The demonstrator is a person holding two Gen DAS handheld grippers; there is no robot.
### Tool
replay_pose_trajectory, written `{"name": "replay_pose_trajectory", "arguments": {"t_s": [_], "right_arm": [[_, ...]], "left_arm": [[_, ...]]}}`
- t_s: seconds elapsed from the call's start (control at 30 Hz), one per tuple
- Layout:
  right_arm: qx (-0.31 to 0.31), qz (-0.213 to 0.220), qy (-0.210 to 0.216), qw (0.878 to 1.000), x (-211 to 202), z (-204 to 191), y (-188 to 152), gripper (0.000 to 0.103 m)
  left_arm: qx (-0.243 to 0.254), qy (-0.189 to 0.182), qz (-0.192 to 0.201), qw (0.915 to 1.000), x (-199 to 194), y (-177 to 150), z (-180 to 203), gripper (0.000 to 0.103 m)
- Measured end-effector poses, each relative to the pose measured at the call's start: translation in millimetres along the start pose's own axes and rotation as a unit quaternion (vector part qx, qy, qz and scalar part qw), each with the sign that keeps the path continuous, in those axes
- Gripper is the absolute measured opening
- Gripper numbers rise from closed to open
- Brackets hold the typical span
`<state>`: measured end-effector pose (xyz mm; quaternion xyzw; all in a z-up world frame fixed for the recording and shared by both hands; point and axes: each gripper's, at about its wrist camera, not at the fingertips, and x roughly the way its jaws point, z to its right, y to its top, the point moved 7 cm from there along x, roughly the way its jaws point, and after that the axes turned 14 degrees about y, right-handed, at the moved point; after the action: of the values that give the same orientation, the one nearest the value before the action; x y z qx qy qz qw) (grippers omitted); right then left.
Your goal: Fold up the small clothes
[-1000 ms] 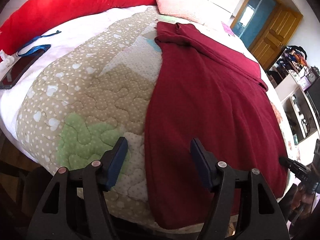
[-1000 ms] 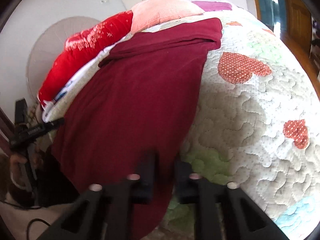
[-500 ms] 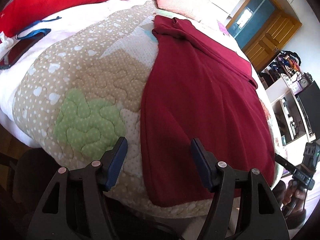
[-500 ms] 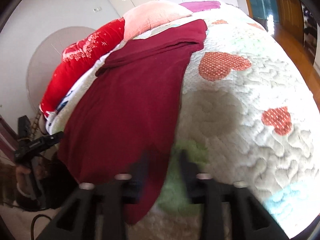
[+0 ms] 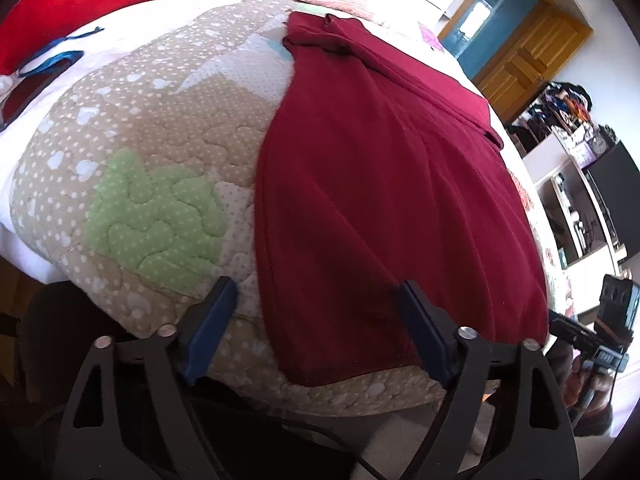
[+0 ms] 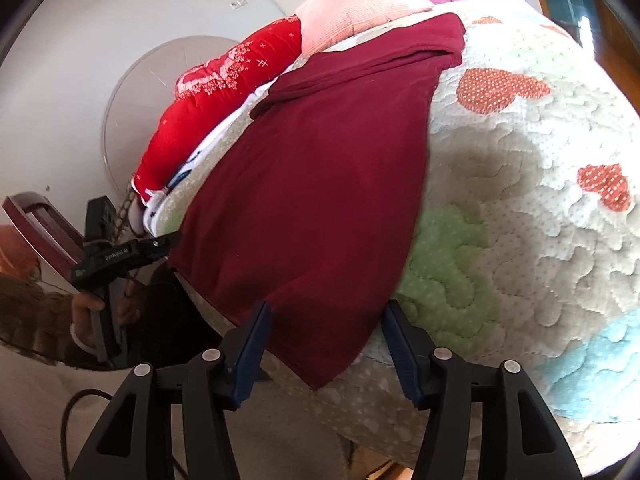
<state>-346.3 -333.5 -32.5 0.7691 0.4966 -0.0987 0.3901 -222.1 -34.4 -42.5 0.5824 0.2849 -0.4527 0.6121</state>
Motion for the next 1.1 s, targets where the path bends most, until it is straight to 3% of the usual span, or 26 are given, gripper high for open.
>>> {"name": "replay_pose_trajectory", "arguments": {"t_s": [0.2,0.5,0.57,0.63,0.7,0.73,0.8,0.97,1.1], "right_arm": [[0.007,-0.008,0.023,1.0,0,-2,-2,0.058],[0.041,-0.014,0.094,0.995,4,0,-11,0.058],[0.048,0.0,0.115,0.992,8,2,-8,0.058],[0.052,0.014,0.133,0.99,11,2,-6,0.058],[0.044,0.014,0.148,0.988,13,-3,-5,0.048],[0.039,0.007,0.157,0.987,15,-7,-5,0.032],[0.04,0.01,0.182,0.983,18,-13,-1,0.027],[0.015,0.051,0.23,0.972,6,-36,33,0.023],[-0.028,0.086,0.224,0.97,-7,-48,73,0.022]], "left_arm": [[0.04,0.031,0.001,0.9987,5,-5,10,0.09],[0.024,0.006,-0.002,0.9997,2,-7,3,0.088],[0.027,0.015,-0.001,0.9995,2,-6,2,0.079],[0.027,0.028,-0.001,0.9992,-1,-7,-2,0.057],[0.021,0.024,-0.003,0.9995,-4,-6,-7,0.043],[0.018,0.014,-0.006,0.9997,-6,-6,-8,0.039],[0.015,-0.015,-0.016,0.9996,-11,-5,-6,0.014],[0.008,-0.063,0.003,0.998,-33,19,5,0.014],[-0.001,-0.082,0.038,0.9959,-46,55,14,0.013]]}}
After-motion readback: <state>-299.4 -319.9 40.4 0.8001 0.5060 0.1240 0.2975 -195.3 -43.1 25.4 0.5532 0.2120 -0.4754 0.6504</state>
